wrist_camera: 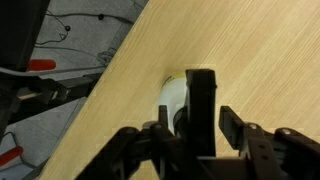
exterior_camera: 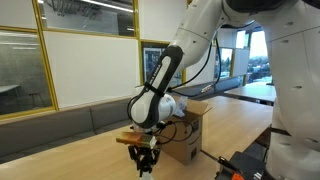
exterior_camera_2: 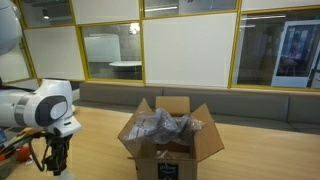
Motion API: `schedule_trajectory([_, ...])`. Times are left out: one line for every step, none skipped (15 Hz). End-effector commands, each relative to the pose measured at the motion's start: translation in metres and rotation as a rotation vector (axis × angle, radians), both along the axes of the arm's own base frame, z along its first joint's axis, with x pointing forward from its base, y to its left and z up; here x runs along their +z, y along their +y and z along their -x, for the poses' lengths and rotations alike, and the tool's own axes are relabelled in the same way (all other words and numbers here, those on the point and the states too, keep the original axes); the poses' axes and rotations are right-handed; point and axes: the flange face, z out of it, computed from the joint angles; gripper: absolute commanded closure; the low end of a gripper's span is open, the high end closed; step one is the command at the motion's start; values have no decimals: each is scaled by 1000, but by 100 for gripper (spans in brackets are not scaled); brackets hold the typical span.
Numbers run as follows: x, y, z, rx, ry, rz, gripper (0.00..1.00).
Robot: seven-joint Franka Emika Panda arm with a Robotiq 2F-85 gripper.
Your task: Remove all the plastic bags and the spray bottle from the table and put them in the box
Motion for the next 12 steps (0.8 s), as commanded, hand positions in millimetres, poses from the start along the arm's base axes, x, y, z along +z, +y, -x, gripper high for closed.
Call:
schedule_trajectory([2,3,3,-1,-20,-15,73])
schedule_trajectory([3,3,3,0,-22,-16,80])
schedule_trajectory([5,3,3,16,-38,-16,82])
schedule_trajectory([7,3,3,25,-49,-18,82])
schedule_trajectory([13,2,2,49,-70,-13,83])
schedule_trajectory([19,-2,3,67,-89,-3,83])
schedule_trajectory([23,-4,1,81,-97,2,83])
schedule_trajectory([29,-9,0,108,-107,12,82])
schedule_trajectory([35,-15,-1,131,-109,28,82])
schedule_trajectory([45,-24,-1,152,-118,48,82])
schedule_trajectory([55,-33,-2,165,-128,62,82])
schedule_trajectory([65,-41,-2,179,-135,73,82])
